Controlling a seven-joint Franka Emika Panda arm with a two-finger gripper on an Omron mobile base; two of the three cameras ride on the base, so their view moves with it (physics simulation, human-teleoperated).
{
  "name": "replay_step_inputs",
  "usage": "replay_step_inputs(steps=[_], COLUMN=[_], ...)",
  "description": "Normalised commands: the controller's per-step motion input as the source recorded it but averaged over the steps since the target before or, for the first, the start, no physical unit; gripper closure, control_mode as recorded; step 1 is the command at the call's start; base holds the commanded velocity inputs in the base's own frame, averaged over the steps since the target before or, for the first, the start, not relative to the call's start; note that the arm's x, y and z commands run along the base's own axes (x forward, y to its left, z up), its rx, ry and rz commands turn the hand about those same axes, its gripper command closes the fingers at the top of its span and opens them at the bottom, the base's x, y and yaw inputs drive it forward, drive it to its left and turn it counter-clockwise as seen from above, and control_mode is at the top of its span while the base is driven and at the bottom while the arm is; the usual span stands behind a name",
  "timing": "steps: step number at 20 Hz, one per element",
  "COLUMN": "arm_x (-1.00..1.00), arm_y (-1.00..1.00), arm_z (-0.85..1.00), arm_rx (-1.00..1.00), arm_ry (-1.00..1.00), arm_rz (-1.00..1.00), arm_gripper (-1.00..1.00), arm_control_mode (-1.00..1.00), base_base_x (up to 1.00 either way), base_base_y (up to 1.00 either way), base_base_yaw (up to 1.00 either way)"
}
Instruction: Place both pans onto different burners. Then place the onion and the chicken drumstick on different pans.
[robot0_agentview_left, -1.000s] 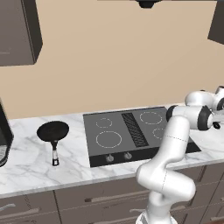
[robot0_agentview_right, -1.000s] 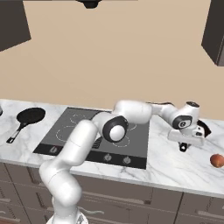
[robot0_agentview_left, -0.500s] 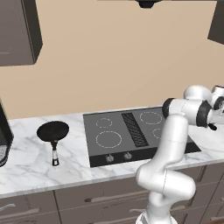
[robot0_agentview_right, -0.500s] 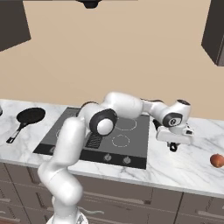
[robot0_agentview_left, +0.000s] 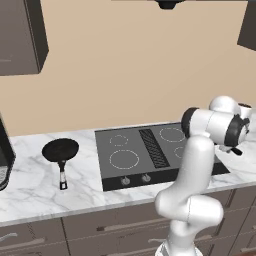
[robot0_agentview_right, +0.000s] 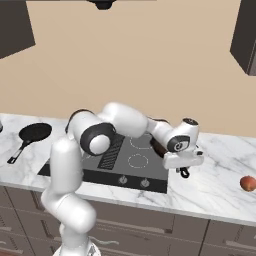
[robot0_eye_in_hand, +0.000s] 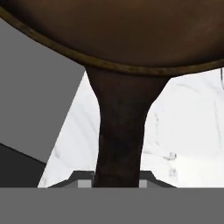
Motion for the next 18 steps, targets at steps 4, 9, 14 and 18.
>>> replay_step_inputs(steps=[4, 9, 14, 18], arm_x=[-0.08, -0.13, -0.06, 0.01], arm_y=[0.41, 0.27, 0.01, 0.15], arm_z=[0.00, 0.00, -0.05, -0.03], arm_rx=[-0.05, -0.02, 0.00, 0.00], arm_ry=[0.00, 0.00, 0.00, 0.00], arm_rz=[0.33, 0.34, 0.30, 0.19], arm_gripper=[1.00, 1.00, 1.00, 1.00], arm_control_mode=[-1.00, -1.00, -1.00, -1.00], base_base_x=[0.00, 0.00, 0.00, 0.00], base_base_y=[0.00, 0.00, 0.00, 0.00], base_base_yaw=[0.00, 0.00, 0.00, 0.00])
